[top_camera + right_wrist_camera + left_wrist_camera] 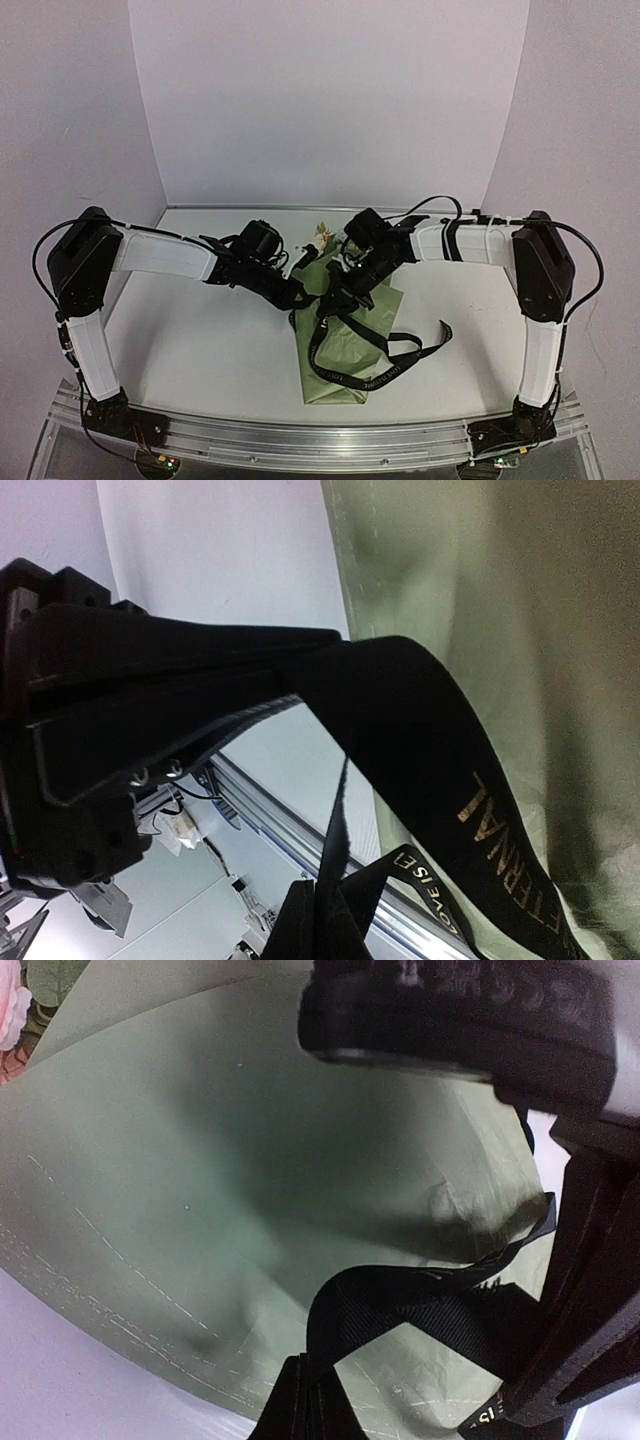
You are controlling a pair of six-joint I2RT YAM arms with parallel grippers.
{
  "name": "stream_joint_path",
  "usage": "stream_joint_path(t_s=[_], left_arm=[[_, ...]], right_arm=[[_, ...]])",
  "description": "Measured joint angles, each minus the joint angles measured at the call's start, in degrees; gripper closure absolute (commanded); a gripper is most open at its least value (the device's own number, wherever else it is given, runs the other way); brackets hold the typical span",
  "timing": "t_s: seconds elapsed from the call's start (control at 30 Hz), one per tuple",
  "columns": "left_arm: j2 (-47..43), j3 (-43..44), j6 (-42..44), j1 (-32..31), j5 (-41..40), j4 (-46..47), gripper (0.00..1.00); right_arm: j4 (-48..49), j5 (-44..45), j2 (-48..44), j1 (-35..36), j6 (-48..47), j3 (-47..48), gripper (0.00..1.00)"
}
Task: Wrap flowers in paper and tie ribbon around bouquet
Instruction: Cross the ribbon over the folded bouquet.
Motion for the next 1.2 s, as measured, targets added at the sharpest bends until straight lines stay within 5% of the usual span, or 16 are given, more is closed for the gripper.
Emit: stream_joint_path(t_s=[0.6,0.87,1.2], left_arm=[[0.0,2.2,4.2,0.1,1.8,-2.2,0.98],[0.0,2.1,4.7,0.1,5.4,-3.8,0.98],[0.0,0.7,4.6,0.0,10.0,-4.5,0.98]], right_arm=[[0.3,-7.6,-0.1,-0.3,-3.2,-2.7,0.99],[-7.7,0.8,4.3,-1.4,-8.2,5.1,0.97],[-14.0,14.4,4.4,-0.5,-14.2,6.1,0.77]])
